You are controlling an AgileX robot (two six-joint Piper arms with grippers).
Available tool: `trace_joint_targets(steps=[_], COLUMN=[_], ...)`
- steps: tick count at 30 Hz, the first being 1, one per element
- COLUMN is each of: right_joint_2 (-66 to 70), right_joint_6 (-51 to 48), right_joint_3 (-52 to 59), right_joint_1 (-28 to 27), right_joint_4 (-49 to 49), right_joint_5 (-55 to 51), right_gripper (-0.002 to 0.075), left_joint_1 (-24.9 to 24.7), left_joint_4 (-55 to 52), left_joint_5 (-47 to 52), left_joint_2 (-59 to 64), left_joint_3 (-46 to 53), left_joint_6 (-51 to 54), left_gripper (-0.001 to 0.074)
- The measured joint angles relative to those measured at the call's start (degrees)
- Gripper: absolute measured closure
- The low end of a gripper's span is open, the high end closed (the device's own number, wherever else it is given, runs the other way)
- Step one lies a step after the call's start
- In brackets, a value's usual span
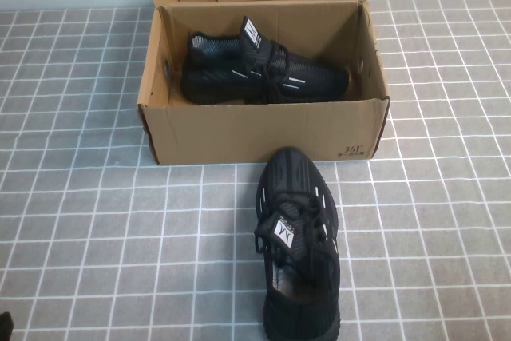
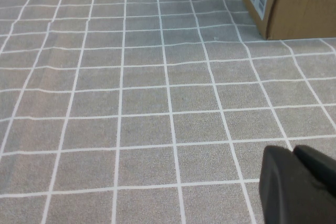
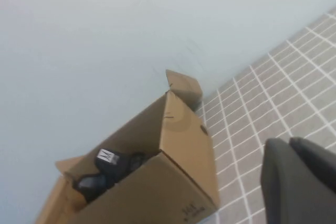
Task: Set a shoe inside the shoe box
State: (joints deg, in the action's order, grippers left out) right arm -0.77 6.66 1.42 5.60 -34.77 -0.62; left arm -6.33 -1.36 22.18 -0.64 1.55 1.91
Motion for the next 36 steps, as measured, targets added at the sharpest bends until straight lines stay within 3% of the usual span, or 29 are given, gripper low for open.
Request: trace_joint_targets(steps=[5, 9, 16, 26, 30, 36], right_joint_2=[0.0, 4.4, 25.7, 54.3, 65.1, 78.3], right_joint_6=[-0.1, -0.5, -4.5, -17.9, -19.9, -20.6], right_joint_3=[0.0, -6.0, -25.5, -46.3, -54.9, -67.7], right_joint_1=[0.0, 0.0, 0.0, 1.1, 7.8, 26.2], right_joint_4=[-9.0, -10.4, 1.8, 9.8, 11.2, 21.1], right_joint_5=[-4.2, -18.9, -47.5, -58.9, -59.8, -61.1], right_gripper=[0.0743, 0.0742, 0.0743, 0.0742, 0.0742, 0.0742], left_joint_1=[0.0, 0.0, 0.0, 0.0, 0.0, 0.0], left_joint_4=[0.0, 0.0, 0.0, 0.0, 0.0, 0.0], left_joint_5=[0.0, 0.0, 0.0, 0.0, 0.0, 0.0], left_joint_2=[0.0, 0.0, 0.0, 0.0, 0.0, 0.0], left_joint_3=[0.0, 0.0, 0.0, 0.0, 0.0, 0.0], left_joint_6=[0.0, 0.0, 0.0, 0.0, 0.0, 0.0], left_gripper=[0.0736, 0.0736, 0.0736, 0.0736, 0.0736, 0.0736])
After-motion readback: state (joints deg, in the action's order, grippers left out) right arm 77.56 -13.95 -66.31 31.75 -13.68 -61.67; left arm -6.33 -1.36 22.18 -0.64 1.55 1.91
